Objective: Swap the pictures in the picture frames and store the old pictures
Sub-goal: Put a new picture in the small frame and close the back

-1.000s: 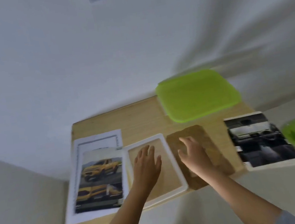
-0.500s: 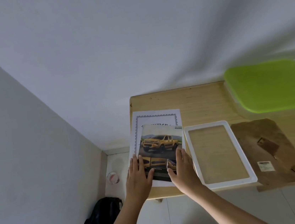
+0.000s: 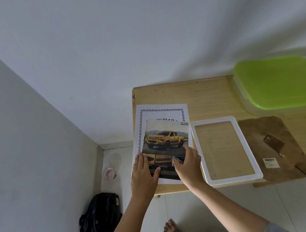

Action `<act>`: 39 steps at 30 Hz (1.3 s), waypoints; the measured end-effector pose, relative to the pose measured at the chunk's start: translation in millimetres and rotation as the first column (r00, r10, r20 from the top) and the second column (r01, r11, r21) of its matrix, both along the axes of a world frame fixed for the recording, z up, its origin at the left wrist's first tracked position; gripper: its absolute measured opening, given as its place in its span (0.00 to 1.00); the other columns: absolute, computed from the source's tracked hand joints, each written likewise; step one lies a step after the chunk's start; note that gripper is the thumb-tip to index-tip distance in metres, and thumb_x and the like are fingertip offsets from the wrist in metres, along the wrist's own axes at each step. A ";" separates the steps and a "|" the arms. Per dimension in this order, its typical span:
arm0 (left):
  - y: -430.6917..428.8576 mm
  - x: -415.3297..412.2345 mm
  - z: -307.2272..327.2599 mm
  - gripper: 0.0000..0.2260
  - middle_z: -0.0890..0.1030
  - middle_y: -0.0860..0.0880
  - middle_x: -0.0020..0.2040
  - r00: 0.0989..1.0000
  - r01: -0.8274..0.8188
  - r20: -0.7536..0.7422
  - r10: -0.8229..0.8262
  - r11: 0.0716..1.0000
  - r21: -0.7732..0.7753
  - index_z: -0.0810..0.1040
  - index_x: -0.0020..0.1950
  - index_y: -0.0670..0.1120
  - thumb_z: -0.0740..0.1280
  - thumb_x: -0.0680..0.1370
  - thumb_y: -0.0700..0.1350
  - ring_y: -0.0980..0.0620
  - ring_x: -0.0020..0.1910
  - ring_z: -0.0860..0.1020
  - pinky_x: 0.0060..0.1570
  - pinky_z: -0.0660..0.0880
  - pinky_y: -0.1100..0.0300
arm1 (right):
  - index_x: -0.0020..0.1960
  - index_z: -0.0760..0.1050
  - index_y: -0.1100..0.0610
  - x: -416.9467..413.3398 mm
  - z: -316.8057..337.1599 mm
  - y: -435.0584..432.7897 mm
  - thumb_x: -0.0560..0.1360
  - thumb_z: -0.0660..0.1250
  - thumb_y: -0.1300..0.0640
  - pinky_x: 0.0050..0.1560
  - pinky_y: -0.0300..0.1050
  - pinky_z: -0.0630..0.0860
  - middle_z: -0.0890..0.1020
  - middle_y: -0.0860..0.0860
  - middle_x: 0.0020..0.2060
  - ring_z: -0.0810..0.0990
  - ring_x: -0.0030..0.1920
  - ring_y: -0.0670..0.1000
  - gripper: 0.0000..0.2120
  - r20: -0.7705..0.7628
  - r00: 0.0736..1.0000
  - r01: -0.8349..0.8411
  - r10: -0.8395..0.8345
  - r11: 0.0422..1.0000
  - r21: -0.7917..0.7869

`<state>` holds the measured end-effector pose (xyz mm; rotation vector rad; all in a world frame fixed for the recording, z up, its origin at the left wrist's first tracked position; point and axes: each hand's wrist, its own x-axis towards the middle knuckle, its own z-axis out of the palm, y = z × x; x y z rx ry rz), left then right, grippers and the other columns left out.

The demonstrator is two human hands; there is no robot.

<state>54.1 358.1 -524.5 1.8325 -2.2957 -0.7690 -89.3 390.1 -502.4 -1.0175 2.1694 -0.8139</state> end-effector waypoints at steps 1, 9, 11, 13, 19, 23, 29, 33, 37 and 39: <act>-0.9 0.5 0.4 0.33 0.48 0.49 0.78 1.000 -0.012 -0.026 0.012 1.000 -0.004 0.47 0.77 0.45 0.57 0.79 0.57 0.53 0.76 0.45 0.73 0.52 0.56 | 0.68 0.63 0.57 -1.7 -0.2 -0.1 0.73 0.66 0.59 0.64 0.47 0.69 0.67 0.54 0.65 0.65 0.65 0.53 0.25 0.032 0.999 0.021 -0.021 1.000 -0.017; -7.0 6.1 5.3 0.31 0.55 0.49 0.76 0.992 -0.031 -0.124 0.031 1.000 0.004 0.53 0.76 0.43 0.62 0.78 0.52 0.53 0.75 0.52 0.71 0.59 0.57 | 0.60 0.71 0.59 -13.0 1.8 -7.0 0.71 0.66 0.67 0.44 0.36 0.72 0.75 0.56 0.52 0.75 0.50 0.51 0.18 0.211 0.960 0.204 -0.186 0.977 -0.064; -5.9 5.6 4.0 0.30 0.53 0.49 0.76 0.993 -0.023 -0.114 0.024 1.000 0.011 0.54 0.76 0.43 0.61 0.78 0.52 0.52 0.75 0.52 0.70 0.60 0.55 | 0.62 0.70 0.58 -14.6 3.7 -8.0 0.72 0.65 0.67 0.41 0.35 0.72 0.76 0.55 0.51 0.75 0.47 0.50 0.19 0.260 0.946 0.219 -0.192 0.972 -0.079; -4.7 4.1 3.1 0.30 0.53 0.49 0.76 0.993 -0.026 -0.113 0.027 1.000 0.011 0.54 0.76 0.43 0.61 0.79 0.52 0.52 0.75 0.52 0.70 0.61 0.54 | 0.63 0.67 0.56 -14.9 7.1 -8.8 0.73 0.64 0.68 0.40 0.34 0.75 0.77 0.52 0.49 0.76 0.44 0.46 0.20 0.339 0.924 0.225 -0.176 0.968 -0.113; -3.6 3.7 2.3 0.28 0.53 0.48 0.75 0.988 -0.056 -0.144 0.057 0.998 0.011 0.57 0.75 0.44 0.61 0.79 0.52 0.51 0.74 0.53 0.69 0.65 0.51 | 0.67 0.64 0.53 -15.4 8.7 -10.0 0.74 0.65 0.66 0.48 0.41 0.79 0.77 0.52 0.54 0.78 0.49 0.45 0.24 0.384 0.920 0.151 -0.074 0.973 -0.173; -6.0 1.5 6.4 0.26 0.53 0.47 0.75 0.988 -0.065 -0.139 0.065 0.998 0.007 0.59 0.74 0.45 0.61 0.79 0.52 0.50 0.74 0.53 0.69 0.64 0.52 | 0.68 0.65 0.51 -17.9 17.0 -11.5 0.75 0.63 0.67 0.46 0.30 0.76 0.76 0.52 0.59 0.75 0.52 0.41 0.24 0.386 0.923 0.093 -0.001 0.971 -0.219; -27.0 -25.7 44.0 0.25 0.54 0.48 0.76 0.942 -0.044 -0.334 0.046 0.999 0.013 0.58 0.75 0.48 0.59 0.80 0.52 0.48 0.75 0.53 0.72 0.59 0.50 | 0.68 0.66 0.53 -28.1 43.8 -13.1 0.77 0.61 0.65 0.49 0.24 0.72 0.76 0.50 0.58 0.75 0.51 0.34 0.21 0.363 0.927 0.040 0.096 0.936 -0.350; -45.8 -53.3 84.5 0.23 0.62 0.48 0.73 0.861 0.001 -0.508 -0.026 0.999 -0.050 0.61 0.74 0.50 0.58 0.80 0.52 0.48 0.71 0.62 0.68 0.66 0.47 | 0.66 0.68 0.49 -38.8 66.9 -11.8 0.77 0.61 0.65 0.45 0.29 0.73 0.77 0.47 0.53 0.78 0.46 0.36 0.19 0.312 0.931 -0.030 0.190 0.890 -0.455; -52.0 -77.0 133.9 0.19 0.67 0.51 0.68 0.787 -0.007 -0.614 -0.061 0.994 -0.109 0.64 0.72 0.47 0.58 0.81 0.46 0.57 0.65 0.64 0.55 0.60 0.82 | 0.64 0.69 0.48 -48.4 88.1 -12.9 0.77 0.60 0.66 0.47 0.32 0.75 0.77 0.50 0.57 0.78 0.50 0.40 0.20 0.222 0.938 -0.113 0.266 0.841 -0.530; -54.1 -86.4 147.4 0.18 0.69 0.51 0.66 0.766 -0.011 -0.638 -0.084 0.990 -0.143 0.66 0.71 0.49 0.57 0.81 0.47 0.59 0.62 0.64 0.46 0.60 0.86 | 0.64 0.69 0.47 -52.7 97.5 -13.8 0.77 0.60 0.65 0.52 0.32 0.74 0.77 0.48 0.60 0.77 0.55 0.42 0.20 0.146 0.942 -0.175 0.303 0.811 -0.558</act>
